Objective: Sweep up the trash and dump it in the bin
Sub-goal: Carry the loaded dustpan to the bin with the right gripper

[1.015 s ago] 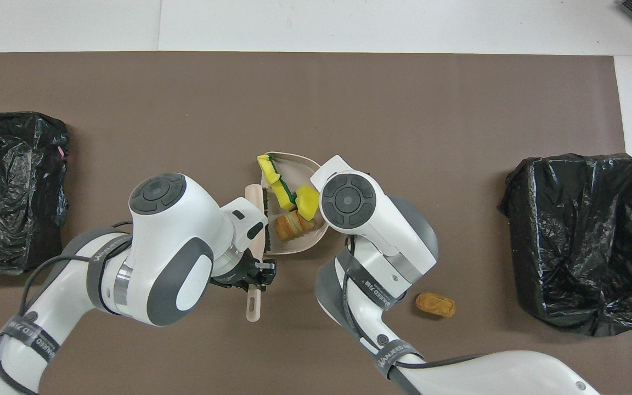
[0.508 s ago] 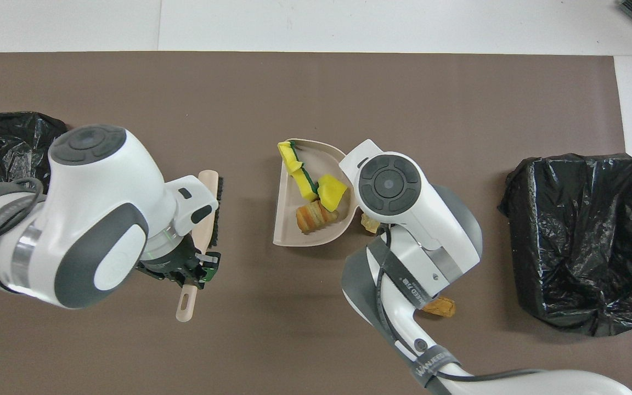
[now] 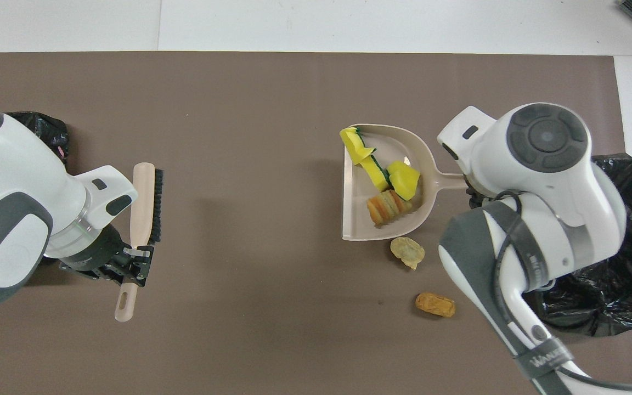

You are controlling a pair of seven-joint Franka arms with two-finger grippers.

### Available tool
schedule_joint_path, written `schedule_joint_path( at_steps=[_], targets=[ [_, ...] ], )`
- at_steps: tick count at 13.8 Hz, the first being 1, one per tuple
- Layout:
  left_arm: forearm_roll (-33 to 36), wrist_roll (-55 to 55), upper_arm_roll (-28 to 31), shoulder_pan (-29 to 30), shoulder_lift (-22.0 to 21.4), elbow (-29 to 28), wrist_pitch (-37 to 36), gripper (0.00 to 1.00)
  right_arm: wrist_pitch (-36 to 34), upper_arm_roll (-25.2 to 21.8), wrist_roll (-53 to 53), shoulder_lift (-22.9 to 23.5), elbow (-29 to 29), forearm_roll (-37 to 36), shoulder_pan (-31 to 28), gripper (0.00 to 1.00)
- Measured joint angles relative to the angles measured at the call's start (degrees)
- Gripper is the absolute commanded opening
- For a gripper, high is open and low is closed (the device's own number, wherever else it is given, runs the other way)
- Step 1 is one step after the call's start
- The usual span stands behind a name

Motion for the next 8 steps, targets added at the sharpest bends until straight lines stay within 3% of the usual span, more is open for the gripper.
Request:
schedule_joint_path(
  at_steps=[3, 8],
  targets=[
    [0.0, -0.13, -0.99, -2.3, -1.71, -4.2, 4.86, 0.0, -1.31, -0.32, -9.63, -2.52, 0.02, 0.26, -7.52, 0.0],
    [-0.48, -16.41, -1.94, -17.72, -3.87, -9.65, 15.25, 0.0, -1.89, -0.76, -24.68, -4.04, 0.67, 0.38, -24.06, 0.0]
  ],
)
